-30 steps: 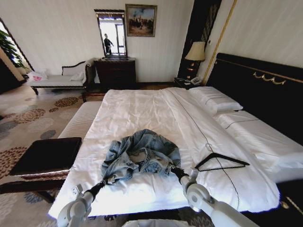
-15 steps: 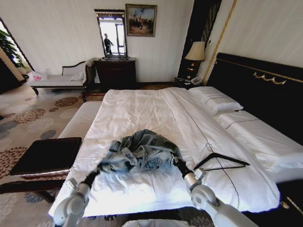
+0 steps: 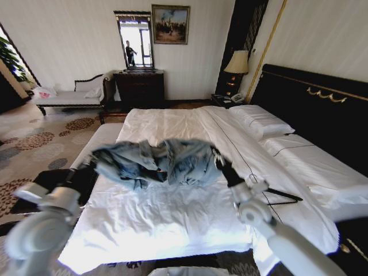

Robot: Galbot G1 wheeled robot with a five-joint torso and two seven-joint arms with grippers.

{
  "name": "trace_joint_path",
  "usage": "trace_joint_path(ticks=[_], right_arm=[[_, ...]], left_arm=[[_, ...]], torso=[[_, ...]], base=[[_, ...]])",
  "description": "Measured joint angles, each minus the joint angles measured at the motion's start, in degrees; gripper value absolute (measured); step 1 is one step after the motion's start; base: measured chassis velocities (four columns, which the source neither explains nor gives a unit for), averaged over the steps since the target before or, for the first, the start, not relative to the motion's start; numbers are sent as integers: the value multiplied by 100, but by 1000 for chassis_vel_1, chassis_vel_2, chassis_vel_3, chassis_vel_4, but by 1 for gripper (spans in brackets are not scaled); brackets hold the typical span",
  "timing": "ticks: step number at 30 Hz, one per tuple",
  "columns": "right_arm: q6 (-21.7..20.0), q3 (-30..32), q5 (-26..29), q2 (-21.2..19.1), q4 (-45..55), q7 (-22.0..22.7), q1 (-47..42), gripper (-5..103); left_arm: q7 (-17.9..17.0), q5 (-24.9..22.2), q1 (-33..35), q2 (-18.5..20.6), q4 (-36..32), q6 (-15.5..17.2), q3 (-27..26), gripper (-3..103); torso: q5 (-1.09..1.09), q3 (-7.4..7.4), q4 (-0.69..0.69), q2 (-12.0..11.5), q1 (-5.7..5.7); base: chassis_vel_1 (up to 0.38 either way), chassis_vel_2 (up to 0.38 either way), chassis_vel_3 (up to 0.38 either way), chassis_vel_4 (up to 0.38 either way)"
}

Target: Pick up the clothes from the bed and hang them on the clothes hanger.

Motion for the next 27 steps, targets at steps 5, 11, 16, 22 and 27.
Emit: trace_joint_path(ticks=[5, 11, 16, 22, 27], right_arm=[[-29, -68, 550, -180, 358, 37, 663, 1], [-84, 915, 788, -593, 1309, 8, 208, 1], [-124, 1681, 633, -612, 2192, 239, -737, 1], [-222, 1901, 463, -455, 2333, 442, -1196, 1], [-268, 1707, 278, -465, 2168, 458, -1047, 1]], left_arm=[[-235, -771, 23, 371, -408, 44, -895, 7], [-246, -1747, 533, 304, -513, 46, -1829, 7], [-14, -1955, 804, 136, -499, -43, -2055, 7], [-29, -2126, 853, 135, -484, -101, -2081, 7], [-27, -1708, 640, 515, -472, -108, -2013, 7]], torso=[[-1, 0, -1, 0, 1], [0, -1, -4, 1, -1], [-1, -2, -5, 2, -2], [1, -2, -5, 2, -3], [-2, -2, -4, 2, -2]], base=[[0, 0, 0, 0], [0, 0, 0, 0], [0, 0, 0, 0], [0, 0, 0, 0], [0, 0, 0, 0]])
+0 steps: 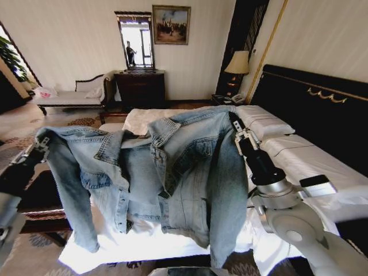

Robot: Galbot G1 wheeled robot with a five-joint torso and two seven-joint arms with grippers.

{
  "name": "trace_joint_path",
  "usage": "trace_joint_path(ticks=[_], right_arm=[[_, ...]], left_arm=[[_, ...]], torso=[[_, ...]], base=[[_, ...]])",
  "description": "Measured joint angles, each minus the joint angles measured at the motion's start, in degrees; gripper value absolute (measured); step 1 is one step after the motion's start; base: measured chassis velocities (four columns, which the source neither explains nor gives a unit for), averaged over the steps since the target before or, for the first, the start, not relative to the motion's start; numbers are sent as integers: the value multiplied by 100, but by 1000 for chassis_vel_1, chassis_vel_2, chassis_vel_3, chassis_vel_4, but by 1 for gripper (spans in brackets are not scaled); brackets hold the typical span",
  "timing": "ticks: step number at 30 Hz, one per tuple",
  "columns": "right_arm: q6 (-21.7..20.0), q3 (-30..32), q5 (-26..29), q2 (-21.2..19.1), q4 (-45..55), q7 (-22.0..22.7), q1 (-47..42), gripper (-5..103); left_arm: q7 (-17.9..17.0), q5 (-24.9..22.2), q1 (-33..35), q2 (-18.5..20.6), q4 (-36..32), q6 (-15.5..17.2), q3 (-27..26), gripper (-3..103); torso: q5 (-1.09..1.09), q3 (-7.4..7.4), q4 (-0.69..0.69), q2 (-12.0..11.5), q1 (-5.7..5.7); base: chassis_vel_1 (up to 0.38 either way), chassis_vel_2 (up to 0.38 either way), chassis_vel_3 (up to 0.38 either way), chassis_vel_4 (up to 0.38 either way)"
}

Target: Pick up the clothes from the bed and hang them on the clothes hanger.

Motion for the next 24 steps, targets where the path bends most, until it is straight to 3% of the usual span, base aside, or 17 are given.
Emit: trace_joint_path(ticks=[2, 3, 4, 7, 8, 11, 14, 17, 21, 24], right_arm=[[-35, -117, 0, -110, -339, 4, 297, 1], [-63, -230, 5, -196, -609, 7, 555, 1], [-63, -230, 5, -196, -609, 7, 555, 1], [-87, -708, 20, -312, -1343, 8, 1313, 1], [-87, -708, 20, -312, -1343, 8, 1313, 1], [-39, -1272, -6, -292, -2047, 2, 2101, 1], [-8, -1512, 47, -266, -2321, -1, 2604, 1], [41, -1629, 245, -276, -2445, 3, 3151, 1], [100, -1540, 343, -328, -2246, -10, 3214, 1], [133, -1447, 288, -332, -1991, -43, 2971, 1]], left_arm=[[6, 304, -113, 403, 3, 2, -12, 7], [17, 564, -222, 795, 126, 10, 37, 7], [17, 564, -222, 795, 126, 10, 37, 7], [-118, 1053, -645, 1542, 872, -4, 551, 7], [-118, 1053, -645, 1542, 872, -4, 551, 7], [-369, 1242, -1342, 1923, 1516, -53, 1198, 7], [-437, 1187, -1810, 2117, 1741, -120, 1413, 7], [-479, 794, -2276, 2436, 1739, -262, 1434, 7], [-407, 525, -2267, 2646, 1422, -375, 1189, 7], [-305, 461, -2075, 2578, 1123, -400, 1129, 7]], torso=[[1, 0, 1, 0, 0], [3, 0, 2, 0, 0], [3, 0, 2, 0, 0], [1, 1, -1, 0, 1], [1, 1, -1, 0, 1], [-1, 4, 0, -3, 5], [-2, 4, 1, -3, 6], [3, 2, 1, -3, 6], [4, 0, 0, -2, 1], [4, -1, 1, 0, -1]], base=[[0, 0, 0, 0], [0, 0, 0, 0], [0, 0, 0, 0], [0, 0, 0, 0], [0, 0, 0, 0], [0, 0, 0, 0], [0, 0, 0, 0], [0, 0, 0, 0], [0, 0, 0, 0], [0, 0, 0, 0]])
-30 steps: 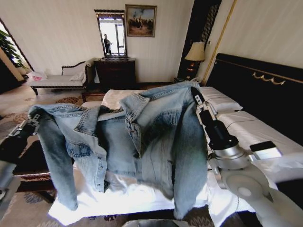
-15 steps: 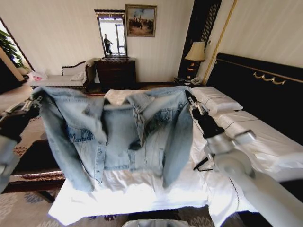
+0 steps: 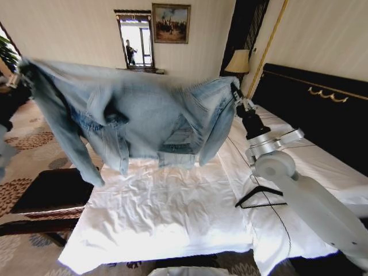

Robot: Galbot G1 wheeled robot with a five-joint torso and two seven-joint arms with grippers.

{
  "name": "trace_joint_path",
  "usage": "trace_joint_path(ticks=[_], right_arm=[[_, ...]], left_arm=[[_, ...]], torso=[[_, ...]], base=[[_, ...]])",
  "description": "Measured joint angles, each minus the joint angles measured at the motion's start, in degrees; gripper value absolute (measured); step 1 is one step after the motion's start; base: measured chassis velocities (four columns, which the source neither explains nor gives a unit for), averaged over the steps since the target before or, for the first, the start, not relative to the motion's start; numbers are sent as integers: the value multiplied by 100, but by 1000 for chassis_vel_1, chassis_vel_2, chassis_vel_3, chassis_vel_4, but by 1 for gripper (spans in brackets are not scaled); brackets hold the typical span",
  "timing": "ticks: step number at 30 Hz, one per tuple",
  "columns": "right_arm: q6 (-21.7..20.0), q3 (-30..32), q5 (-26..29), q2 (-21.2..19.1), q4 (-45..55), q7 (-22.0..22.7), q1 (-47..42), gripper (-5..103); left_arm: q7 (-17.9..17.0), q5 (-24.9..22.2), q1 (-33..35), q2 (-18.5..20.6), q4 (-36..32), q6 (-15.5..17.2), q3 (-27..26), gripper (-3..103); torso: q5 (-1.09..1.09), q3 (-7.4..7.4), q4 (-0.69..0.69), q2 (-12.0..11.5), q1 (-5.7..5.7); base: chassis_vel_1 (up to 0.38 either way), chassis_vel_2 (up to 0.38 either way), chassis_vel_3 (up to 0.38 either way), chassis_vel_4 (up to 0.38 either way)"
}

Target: Pick up the clothes from the bed and hang them on the clothes hanger.

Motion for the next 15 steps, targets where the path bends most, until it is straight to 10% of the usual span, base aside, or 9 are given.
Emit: trace_joint_path(ticks=[7, 11, 15], right_arm=[[72, 468, -753, 172, 788, -8, -1574, 1], [38, 1401, -806, 207, 1609, 123, -2747, 1], [-334, 2847, 10, -145, 2137, 1048, -3453, 1]], left_arm=[[12, -584, 646, -966, -1023, 96, 146, 7], [-314, -2058, 646, -933, -1099, 204, -411, 7], [-825, -4738, 394, -215, -1153, 22, -1961, 7]], torso=[[-2, 2, 0, -1, 1], [-3, 2, -2, -1, 0], [3, 0, -3, 1, -1]], base=[[0, 0, 0, 0], [0, 0, 0, 0], [0, 0, 0, 0]])
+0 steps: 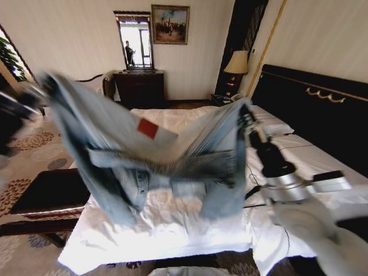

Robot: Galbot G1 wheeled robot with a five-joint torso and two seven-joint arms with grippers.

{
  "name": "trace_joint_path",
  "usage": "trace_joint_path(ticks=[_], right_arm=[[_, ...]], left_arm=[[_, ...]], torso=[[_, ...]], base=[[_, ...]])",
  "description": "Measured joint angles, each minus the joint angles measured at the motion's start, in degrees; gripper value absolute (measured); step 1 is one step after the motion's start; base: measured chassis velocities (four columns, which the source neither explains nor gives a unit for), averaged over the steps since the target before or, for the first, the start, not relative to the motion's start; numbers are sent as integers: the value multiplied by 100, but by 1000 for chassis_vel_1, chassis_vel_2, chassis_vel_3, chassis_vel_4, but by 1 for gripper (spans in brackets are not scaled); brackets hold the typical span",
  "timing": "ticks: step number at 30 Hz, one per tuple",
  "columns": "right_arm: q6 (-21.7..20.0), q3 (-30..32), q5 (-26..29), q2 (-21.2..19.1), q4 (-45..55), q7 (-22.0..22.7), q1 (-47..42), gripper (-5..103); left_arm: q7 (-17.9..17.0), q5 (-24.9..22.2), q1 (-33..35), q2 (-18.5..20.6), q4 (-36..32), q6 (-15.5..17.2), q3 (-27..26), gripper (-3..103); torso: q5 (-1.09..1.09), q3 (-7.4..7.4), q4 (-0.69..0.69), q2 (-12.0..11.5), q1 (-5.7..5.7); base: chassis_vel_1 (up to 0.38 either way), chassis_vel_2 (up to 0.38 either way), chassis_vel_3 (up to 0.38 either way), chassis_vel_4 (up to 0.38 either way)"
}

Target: Pick up the clothes from the bed and hang them on the clothes hanger.

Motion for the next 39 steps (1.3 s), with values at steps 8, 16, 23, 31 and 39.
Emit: trace_joint_path(ticks=[8, 16, 23, 31, 39], right_arm=[[-796, -211, 212, -284, 2, 1284, 60, 1], [-1001, -3557, -635, 391, -2010, 1277, 1193, 1], [-828, -5598, -1202, 1414, -4455, 1242, 2610, 1], [-618, -6038, -1322, 1914, -5474, 1099, 3445, 1], [-323, -6079, -1394, 2770, -7134, 945, 4205, 1]], left_arm=[[-484, -565, 299, -776, 27, 293, 861, 7], [-283, 2608, 388, -3262, 1981, 806, 4457, 7], [156, 4155, -468, -3936, 4179, 840, 5244, 7], [372, 4279, -978, -3588, 4692, 792, 5142, 7], [837, 4353, -1404, -3440, 5827, 601, 4609, 7]], torso=[[0, 2, 1, 0, 3], [-4, 3, 3, -2, 2], [-6, 5, 2, -4, 8], [-5, 2, 1, -2, 1], [-7, 4, 2, -2, 5]], base=[[0, 0, 0, 0], [0, 0, 0, 0], [0, 0, 0, 0], [0, 0, 0, 0], [0, 0, 0, 0]])
